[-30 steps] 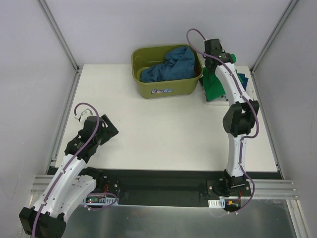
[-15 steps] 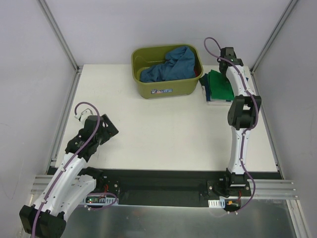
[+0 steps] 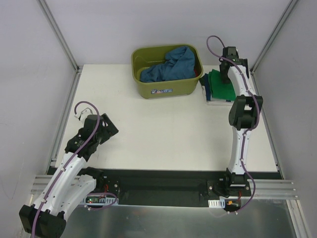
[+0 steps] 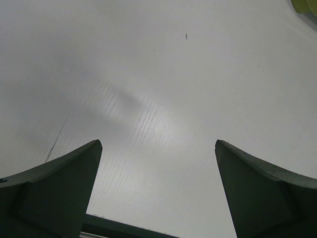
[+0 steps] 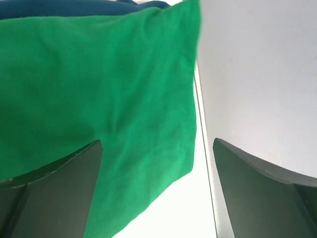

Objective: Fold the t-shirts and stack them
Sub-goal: Put the neatly folded tshirt into the corner of the board with the right arm

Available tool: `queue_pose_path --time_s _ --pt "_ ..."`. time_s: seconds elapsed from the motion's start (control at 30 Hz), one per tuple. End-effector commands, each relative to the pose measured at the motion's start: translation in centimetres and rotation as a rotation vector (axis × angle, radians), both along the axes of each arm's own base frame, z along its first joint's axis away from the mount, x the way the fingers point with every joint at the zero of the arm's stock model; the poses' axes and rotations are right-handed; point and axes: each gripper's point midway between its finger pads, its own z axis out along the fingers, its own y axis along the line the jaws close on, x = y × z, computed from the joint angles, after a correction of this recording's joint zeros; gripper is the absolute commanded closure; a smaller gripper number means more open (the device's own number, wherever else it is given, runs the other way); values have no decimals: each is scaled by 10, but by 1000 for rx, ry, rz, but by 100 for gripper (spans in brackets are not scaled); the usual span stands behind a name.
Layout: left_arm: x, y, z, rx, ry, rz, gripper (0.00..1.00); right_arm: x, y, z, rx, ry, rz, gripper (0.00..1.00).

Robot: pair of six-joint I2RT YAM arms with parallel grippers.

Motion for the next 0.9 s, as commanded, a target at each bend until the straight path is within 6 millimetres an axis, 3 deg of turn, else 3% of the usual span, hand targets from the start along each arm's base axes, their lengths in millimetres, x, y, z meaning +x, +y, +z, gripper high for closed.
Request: queue_pose_path --time_s 0.0,0.03,0.1,0.13,0.2,0.23,0.3,0.33,0.37,0.4,0.43,0.47,0.6,0.63,0.73,0.77,0.8,0.83,0.87 --pt "1 4 12 3 -23 12 1 -10 -3 78 16 -181 -38 3" --pt "1 3 12 0 -24 10 1 -16 0 91 38 -207 -29 3" --pt "1 2 13 -6 -27 3 1 -23 13 86 119 -206 2 3" --pt "0 1 13 -9 -26 -1 1 -29 18 102 151 -243 17 3" --pt "0 -1 15 -19 -32 -10 1 -37 34 96 254 -246 40 3" --pt "0 -2 16 -22 -36 -13 1 -46 39 113 290 -287 46 3" --pt "0 -3 18 -28 -44 -16 1 -60 57 101 398 -271 57 3" --pt "0 -2 19 -29 -47 -14 1 -71 63 118 433 -315 71 3" --pt "0 -3 20 -31 -50 -14 1 -77 73 118 490 -320 95 3" --pt "1 -3 21 -31 -52 -15 1 -93 80 92 540 -273 74 3" --pt "0 -5 20 -37 -48 -23 1 -101 86 115 574 -360 106 3" --pt "0 -6 20 -42 -47 -29 1 -109 97 115 629 -375 130 4" --pt "1 -8 13 -36 -20 -38 1 -161 124 88 735 -419 169 3" --pt "1 -9 11 -40 -10 -42 1 -182 127 73 726 -414 175 3" --pt "1 -18 6 -66 16 -78 1 -215 141 57 677 -422 200 3" --pt "1 -20 4 -73 23 -87 1 -232 148 28 686 -371 189 3" --pt "0 -20 1 -74 26 -88 1 -241 150 15 698 -356 192 3" --pt "1 -20 1 -74 21 -85 1 -247 155 18 726 -396 215 3" --pt "-1 -19 -3 -72 26 -80 1 -263 158 -12 750 -344 196 3"
